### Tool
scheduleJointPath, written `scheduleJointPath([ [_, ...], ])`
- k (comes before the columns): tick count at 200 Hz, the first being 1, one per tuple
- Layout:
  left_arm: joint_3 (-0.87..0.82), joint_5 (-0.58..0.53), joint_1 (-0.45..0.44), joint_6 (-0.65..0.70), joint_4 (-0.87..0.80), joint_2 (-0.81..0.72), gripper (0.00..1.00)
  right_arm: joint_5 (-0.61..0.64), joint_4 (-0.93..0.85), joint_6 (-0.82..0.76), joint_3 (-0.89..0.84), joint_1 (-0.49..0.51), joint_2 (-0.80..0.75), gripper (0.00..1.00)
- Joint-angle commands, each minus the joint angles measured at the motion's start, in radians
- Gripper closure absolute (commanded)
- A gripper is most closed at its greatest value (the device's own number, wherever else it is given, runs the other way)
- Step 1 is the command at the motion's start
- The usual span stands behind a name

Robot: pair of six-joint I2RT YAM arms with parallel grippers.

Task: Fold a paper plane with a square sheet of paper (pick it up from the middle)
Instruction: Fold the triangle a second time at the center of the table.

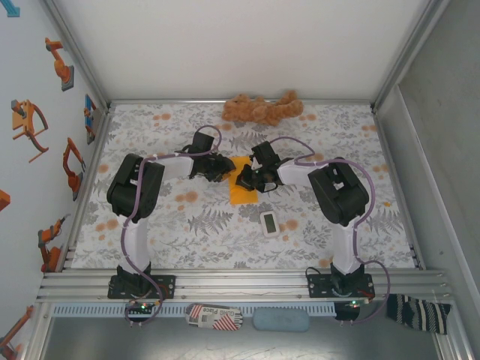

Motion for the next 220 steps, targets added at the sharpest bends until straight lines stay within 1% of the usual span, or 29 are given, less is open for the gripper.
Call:
scheduleJointPath([
  [1, -0.037, -0.048, 0.004, 0.023, -0.111, 0.040, 0.68, -0.010, -0.024, -0.022, 0.029, 0.009, 0.017, 1.00],
  [74, -0.038, -0.046, 0.004, 0.024, -0.110, 0.042, 0.68, -0.011, -0.035, -0.031, 0.035, 0.009, 0.029, 1.00],
  [137, -0.031, -0.046, 0.005, 0.026, -0.115, 0.040, 0.68, 0.010, -0.083, -0.058, 0.044, 0.009, 0.026, 1.00],
  [220, -0.021, -0.048, 0.005, 0.031, -0.125, 0.038, 0.68, -0.002, -0.072, -0.057, 0.049, 0.009, 0.046, 1.00],
])
